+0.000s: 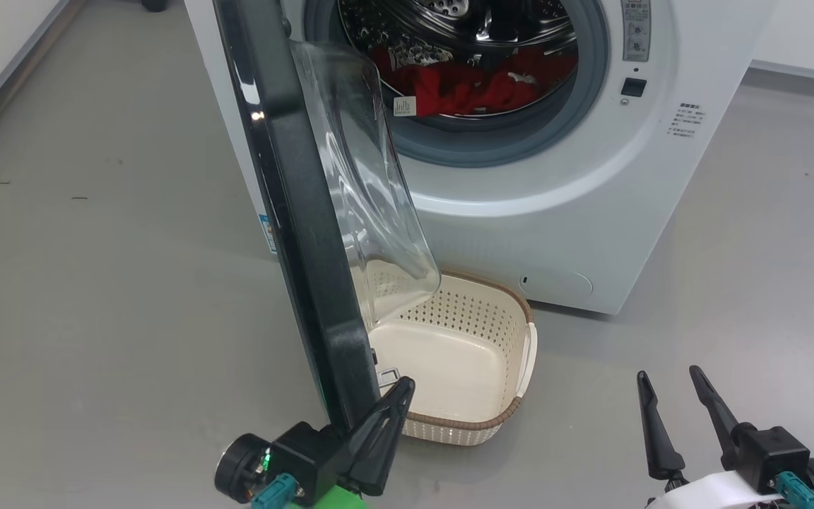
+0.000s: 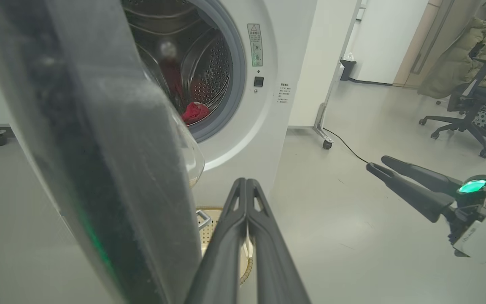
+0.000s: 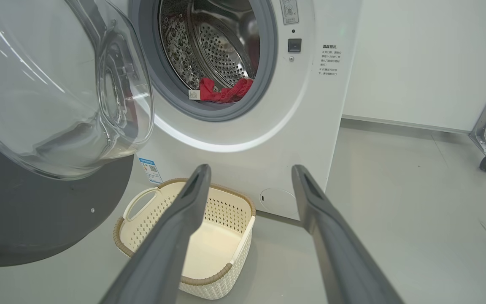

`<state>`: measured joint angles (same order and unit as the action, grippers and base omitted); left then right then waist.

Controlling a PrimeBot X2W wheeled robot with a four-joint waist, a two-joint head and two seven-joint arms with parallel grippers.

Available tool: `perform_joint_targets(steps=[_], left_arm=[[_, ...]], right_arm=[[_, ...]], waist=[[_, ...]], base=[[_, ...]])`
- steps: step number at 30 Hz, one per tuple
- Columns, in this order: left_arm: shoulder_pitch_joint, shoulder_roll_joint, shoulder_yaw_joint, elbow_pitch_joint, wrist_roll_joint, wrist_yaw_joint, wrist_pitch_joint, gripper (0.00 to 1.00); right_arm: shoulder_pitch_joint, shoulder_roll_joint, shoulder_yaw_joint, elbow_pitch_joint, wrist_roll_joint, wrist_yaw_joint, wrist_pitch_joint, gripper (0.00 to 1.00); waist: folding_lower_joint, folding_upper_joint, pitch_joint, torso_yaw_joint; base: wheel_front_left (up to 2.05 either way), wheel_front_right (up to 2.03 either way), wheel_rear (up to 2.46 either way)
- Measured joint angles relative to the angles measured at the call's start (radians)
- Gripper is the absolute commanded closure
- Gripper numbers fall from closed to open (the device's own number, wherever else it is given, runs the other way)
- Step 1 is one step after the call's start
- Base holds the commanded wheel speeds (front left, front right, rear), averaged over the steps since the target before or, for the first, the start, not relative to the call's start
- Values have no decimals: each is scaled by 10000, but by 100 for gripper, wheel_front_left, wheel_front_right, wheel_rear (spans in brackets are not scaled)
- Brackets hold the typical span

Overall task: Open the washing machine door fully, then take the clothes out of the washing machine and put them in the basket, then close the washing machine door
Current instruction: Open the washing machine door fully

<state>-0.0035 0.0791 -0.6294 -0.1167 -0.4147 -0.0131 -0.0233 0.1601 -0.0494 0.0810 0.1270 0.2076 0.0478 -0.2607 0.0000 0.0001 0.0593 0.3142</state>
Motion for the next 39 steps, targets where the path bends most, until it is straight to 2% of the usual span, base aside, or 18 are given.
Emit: perform_joint_targets(steps=[11,16,39], left_arm=[[-55,-21,568,324,-2,435,0,100],[-123,-44,552,408,-2,472,0,100],[-135,-105,731,769,38,784,-67,100]], right_arm=[[-81,21,-201,50,0,27,0,0],[-81,52,-339,61,0,29,0,0],[-81,77,-625,73,-155,123,0,0]], waist=[[0,0,88,-31],[0,0,96,65],[0,0,115,1154]], base=[[0,0,0],[0,0,0],[0,0,0]])
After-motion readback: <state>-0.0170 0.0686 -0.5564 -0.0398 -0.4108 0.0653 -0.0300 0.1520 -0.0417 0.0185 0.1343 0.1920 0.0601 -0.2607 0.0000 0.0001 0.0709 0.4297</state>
